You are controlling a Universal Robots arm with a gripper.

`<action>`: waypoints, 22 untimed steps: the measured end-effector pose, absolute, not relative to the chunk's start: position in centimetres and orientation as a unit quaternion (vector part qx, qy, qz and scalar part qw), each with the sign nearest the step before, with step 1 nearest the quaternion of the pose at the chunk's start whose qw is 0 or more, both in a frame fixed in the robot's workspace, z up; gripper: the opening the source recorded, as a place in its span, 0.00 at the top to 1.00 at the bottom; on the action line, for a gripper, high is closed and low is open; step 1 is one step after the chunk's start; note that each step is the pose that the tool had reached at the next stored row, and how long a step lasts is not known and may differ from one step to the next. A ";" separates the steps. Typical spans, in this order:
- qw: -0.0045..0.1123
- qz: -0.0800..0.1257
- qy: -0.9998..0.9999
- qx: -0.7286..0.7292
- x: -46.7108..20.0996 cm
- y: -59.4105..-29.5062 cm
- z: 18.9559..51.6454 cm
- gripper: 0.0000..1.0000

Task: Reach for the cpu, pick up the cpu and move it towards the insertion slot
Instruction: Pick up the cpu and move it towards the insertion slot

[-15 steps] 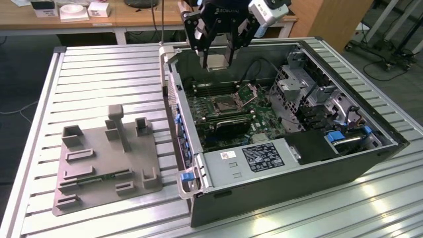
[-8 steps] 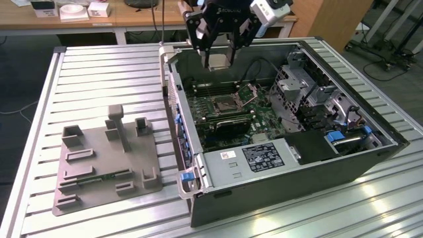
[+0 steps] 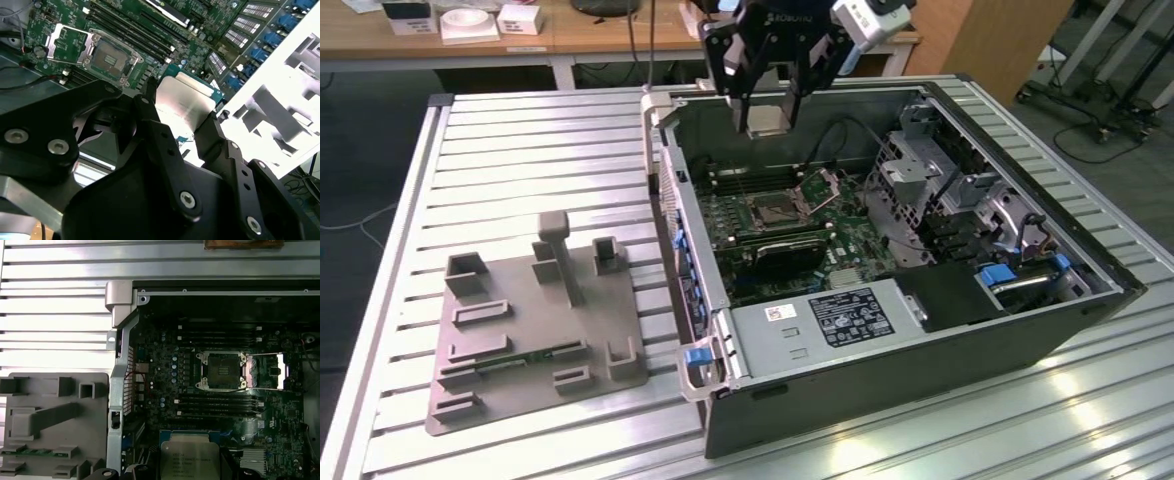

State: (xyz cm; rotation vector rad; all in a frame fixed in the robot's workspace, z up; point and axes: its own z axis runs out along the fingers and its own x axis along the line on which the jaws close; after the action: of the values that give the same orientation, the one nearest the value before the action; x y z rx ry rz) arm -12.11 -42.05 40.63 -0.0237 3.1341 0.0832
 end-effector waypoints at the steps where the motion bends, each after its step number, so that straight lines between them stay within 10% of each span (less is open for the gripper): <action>1: 0.003 0.027 1.000 -0.008 -12.0 -41.9 40.6 0.45; 22: 0.003 0.027 1.000 -0.008 -11.1 -41.3 40.5 0.45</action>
State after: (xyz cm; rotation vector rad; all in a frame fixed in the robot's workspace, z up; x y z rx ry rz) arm -11.09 -41.33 40.47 -0.0243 3.1342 0.0851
